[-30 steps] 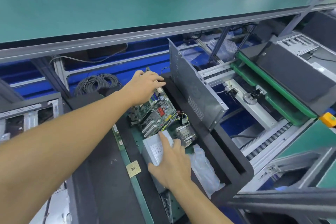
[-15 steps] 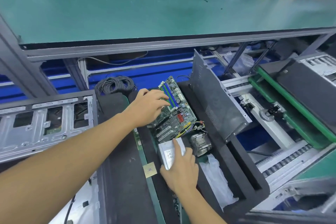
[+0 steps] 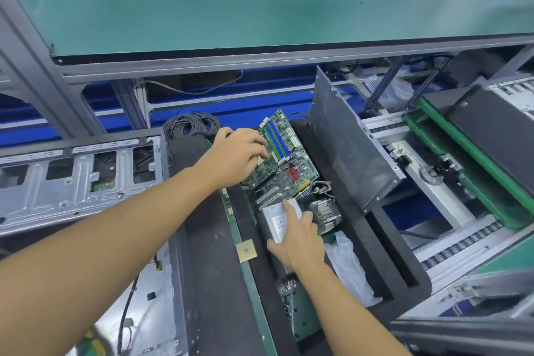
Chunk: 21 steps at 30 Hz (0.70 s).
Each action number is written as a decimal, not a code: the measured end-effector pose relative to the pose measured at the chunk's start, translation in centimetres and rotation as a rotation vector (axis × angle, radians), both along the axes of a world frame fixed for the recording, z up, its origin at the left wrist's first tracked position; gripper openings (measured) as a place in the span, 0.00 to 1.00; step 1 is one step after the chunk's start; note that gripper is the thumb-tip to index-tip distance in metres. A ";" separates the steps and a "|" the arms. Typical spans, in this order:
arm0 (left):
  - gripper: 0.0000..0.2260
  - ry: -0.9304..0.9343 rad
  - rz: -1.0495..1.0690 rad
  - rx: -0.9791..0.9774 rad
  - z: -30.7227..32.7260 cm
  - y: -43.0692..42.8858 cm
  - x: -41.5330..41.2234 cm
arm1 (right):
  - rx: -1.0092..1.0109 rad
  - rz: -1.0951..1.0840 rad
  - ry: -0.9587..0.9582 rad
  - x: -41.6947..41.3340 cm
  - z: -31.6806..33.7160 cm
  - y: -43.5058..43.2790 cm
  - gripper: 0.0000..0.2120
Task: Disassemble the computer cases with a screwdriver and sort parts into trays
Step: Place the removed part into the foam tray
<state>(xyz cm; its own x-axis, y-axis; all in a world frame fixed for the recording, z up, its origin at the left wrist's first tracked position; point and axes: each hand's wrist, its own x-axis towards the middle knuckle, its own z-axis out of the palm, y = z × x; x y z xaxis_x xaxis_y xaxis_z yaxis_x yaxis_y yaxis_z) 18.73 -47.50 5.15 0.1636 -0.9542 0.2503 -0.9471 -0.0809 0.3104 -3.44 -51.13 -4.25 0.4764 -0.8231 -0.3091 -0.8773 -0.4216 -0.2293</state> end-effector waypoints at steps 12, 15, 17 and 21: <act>0.14 0.010 0.001 0.017 0.9 2.1 -1.5 | 0.057 -0.053 -0.139 -1.8 0.8 0.2 0.43; 0.14 0.019 0.018 0.025 0.8 2.2 -1.5 | 0.008 -0.045 -0.101 -0.8 0.3 1.0 0.44; 0.14 0.014 0.017 0.033 0.9 2.2 -1.6 | -0.029 -0.025 -0.020 0.3 0.2 1.1 0.45; 0.14 0.009 0.010 0.029 1.1 2.3 -1.8 | -0.041 0.017 0.028 1.1 0.0 1.1 0.44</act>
